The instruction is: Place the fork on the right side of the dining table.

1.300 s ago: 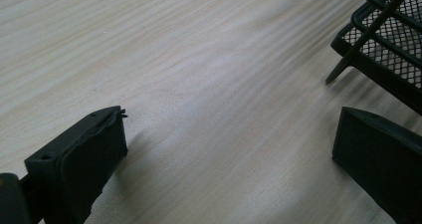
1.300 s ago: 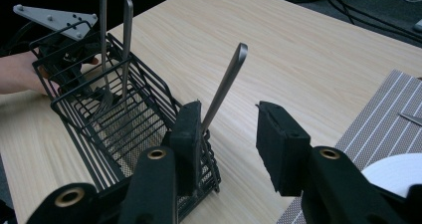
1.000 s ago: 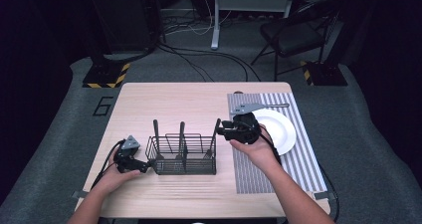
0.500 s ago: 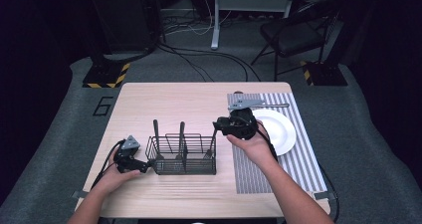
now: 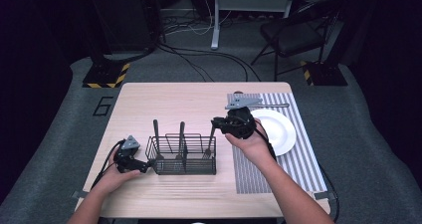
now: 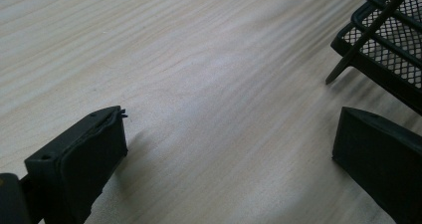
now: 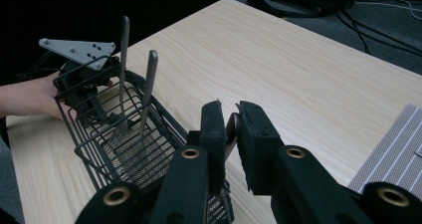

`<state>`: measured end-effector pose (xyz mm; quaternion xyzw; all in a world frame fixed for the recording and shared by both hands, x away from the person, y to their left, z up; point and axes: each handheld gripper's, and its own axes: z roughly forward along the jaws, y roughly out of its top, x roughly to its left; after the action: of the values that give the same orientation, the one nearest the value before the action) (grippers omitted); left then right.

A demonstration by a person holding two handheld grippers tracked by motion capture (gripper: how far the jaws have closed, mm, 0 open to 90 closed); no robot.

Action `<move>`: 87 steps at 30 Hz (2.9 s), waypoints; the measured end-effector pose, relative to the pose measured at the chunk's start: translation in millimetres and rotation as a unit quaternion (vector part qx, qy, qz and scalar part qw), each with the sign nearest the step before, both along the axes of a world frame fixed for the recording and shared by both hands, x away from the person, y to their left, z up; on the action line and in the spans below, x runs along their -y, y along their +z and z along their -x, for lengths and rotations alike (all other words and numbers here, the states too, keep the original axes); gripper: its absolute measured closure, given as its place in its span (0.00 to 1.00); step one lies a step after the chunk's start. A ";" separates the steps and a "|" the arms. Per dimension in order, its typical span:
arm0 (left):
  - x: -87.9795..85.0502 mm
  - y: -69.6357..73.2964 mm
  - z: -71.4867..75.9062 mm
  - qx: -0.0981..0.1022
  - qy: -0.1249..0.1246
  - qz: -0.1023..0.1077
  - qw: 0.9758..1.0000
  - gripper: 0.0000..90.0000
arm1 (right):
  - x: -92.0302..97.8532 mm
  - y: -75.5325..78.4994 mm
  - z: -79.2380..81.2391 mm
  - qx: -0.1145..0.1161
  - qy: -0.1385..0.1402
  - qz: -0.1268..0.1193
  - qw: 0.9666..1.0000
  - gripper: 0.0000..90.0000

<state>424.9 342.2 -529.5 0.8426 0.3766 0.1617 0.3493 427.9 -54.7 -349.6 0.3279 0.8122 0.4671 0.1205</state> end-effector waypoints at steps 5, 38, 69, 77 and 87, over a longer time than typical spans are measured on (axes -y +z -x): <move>0.0 0.0 0.0 0.000 0.000 0.000 1.000 0.00 | -4.8 4.9 2.2 -0.004 0.020 -0.011 1.000 0.94; 0.4 -0.3 0.1 0.000 0.002 0.003 1.000 0.00 | -18.7 38.5 11.5 0.011 0.060 -0.005 0.998 0.96; 0.4 -0.2 0.1 0.000 0.002 0.003 1.000 0.00 | -16.9 94.2 15.0 0.039 0.058 -0.003 0.998 0.97; 0.7 -0.4 0.4 -0.001 0.004 0.005 1.000 0.00 | -11.8 105.4 11.6 0.043 0.047 -0.005 0.998 0.97; 0.3 -0.1 0.3 -0.002 0.001 0.002 1.000 0.00 | 2.0 119.8 5.7 0.052 0.024 -0.014 0.998 0.97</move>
<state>424.6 342.0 -529.6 0.8417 0.3786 0.1593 0.3503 422.2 -56.7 -229.8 0.2852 0.8062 0.4972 0.1467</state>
